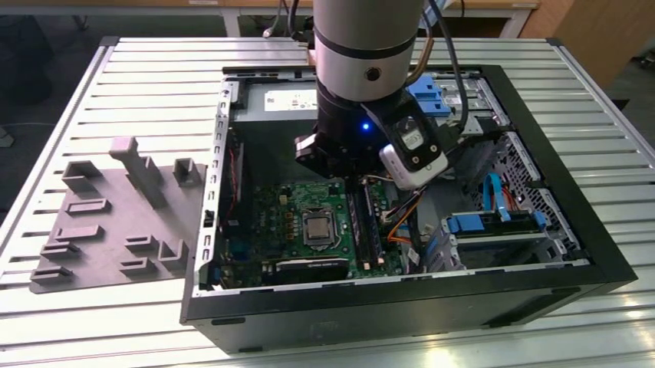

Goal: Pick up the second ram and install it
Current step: 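Insert the second ram into the second slot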

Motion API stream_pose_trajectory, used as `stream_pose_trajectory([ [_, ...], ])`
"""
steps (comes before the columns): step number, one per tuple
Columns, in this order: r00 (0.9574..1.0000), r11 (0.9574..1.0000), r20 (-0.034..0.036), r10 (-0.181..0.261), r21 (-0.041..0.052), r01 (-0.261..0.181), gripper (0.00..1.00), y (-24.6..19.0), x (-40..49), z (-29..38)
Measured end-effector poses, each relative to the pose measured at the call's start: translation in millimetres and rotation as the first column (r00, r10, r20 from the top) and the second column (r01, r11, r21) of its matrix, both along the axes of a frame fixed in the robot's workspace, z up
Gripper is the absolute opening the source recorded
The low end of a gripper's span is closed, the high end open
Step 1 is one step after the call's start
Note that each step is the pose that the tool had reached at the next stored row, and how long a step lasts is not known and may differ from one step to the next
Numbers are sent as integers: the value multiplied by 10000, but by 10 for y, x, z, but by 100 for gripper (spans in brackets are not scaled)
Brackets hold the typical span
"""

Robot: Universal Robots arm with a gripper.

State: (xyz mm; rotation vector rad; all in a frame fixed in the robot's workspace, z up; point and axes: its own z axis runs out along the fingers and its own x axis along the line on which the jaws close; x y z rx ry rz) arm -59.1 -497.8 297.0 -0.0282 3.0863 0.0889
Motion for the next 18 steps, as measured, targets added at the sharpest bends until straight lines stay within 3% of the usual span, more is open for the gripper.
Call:
stream_pose_trajectory([
  [18, 9998, 9998, 0, -205, 0, 205, 12, 0, 2, -29],
])
